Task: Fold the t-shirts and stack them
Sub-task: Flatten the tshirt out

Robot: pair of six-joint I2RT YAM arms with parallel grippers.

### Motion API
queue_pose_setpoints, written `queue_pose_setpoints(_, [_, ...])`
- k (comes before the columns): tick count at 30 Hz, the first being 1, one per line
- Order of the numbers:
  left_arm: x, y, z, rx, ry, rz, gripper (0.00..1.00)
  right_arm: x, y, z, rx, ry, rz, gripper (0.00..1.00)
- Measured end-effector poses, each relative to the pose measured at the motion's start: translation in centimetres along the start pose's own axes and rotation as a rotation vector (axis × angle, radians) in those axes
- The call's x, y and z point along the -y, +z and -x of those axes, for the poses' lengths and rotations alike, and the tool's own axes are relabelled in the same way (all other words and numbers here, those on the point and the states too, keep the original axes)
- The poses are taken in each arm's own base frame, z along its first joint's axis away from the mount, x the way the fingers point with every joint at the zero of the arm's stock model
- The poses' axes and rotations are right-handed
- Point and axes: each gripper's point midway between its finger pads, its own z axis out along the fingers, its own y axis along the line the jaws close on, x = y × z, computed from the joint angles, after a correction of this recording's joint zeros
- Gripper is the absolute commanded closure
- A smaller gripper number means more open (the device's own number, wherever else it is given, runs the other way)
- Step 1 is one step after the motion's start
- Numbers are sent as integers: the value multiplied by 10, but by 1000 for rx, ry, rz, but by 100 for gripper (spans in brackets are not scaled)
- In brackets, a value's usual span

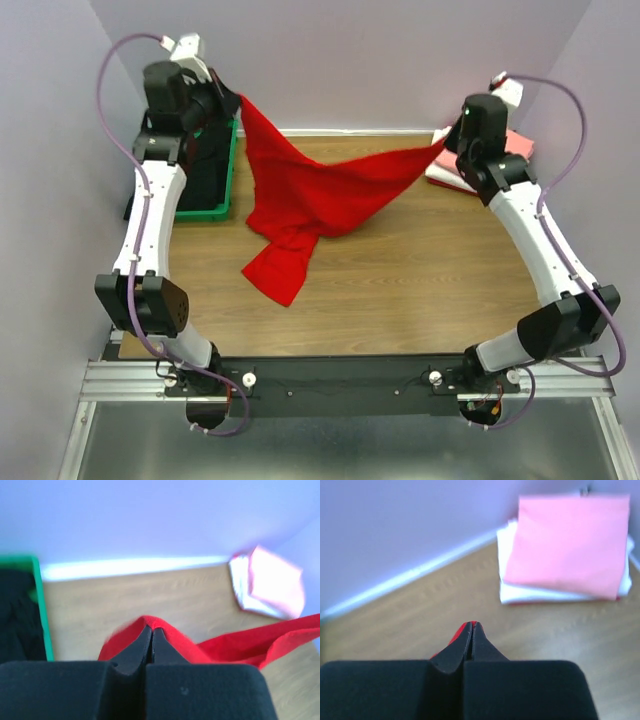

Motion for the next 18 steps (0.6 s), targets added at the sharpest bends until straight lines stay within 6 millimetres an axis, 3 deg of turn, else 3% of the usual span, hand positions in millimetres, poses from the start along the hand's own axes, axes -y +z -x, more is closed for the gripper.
queue_pose_setpoints(3, [26,-24,70,150,22,-58,100,-17,-13,56,111,23,42,100])
queue_pose_setpoints(6, [53,-49,120,279,50,-117,100,-27,-34,108,220,47,80,100])
queue_pose_setpoints(10, [85,-94,159,425,82,-176,100,-32,-71,168,356,63,123,99])
queue_pose_setpoints(14, [120,-157,187,579,139,-225,100,-28,-103,198,437,59,150,100])
queue_pose_setpoints(18, [156,-232,211,750,218,-269,100,-22,-132,216,493,56,179,100])
